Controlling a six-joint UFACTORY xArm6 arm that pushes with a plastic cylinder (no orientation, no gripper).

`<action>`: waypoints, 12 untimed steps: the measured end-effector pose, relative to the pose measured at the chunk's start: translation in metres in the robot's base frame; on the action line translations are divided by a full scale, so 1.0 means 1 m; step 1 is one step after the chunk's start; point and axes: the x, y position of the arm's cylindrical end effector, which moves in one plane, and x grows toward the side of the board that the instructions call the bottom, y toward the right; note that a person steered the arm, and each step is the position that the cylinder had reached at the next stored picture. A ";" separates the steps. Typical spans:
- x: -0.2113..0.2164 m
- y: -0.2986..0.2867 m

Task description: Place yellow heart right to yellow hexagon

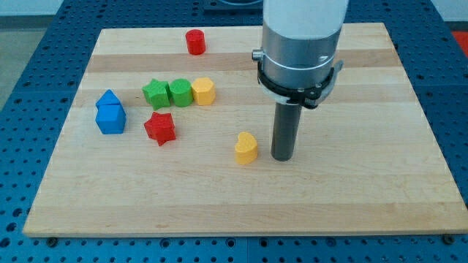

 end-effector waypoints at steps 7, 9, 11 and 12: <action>0.073 0.013; 0.076 -0.070; 0.022 -0.070; -0.023 -0.070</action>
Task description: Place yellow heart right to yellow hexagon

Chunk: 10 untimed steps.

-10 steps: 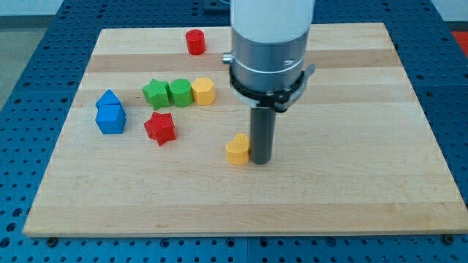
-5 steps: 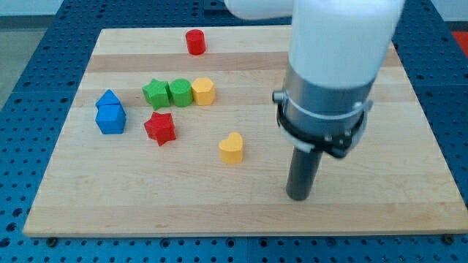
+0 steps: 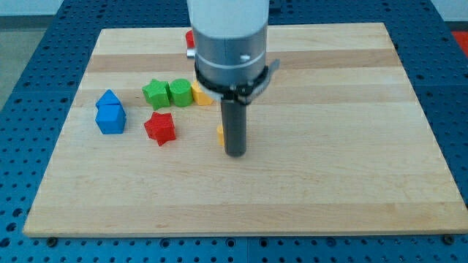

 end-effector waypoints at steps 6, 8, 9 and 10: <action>-0.010 -0.033; -0.049 -0.058; -0.050 -0.057; -0.050 -0.046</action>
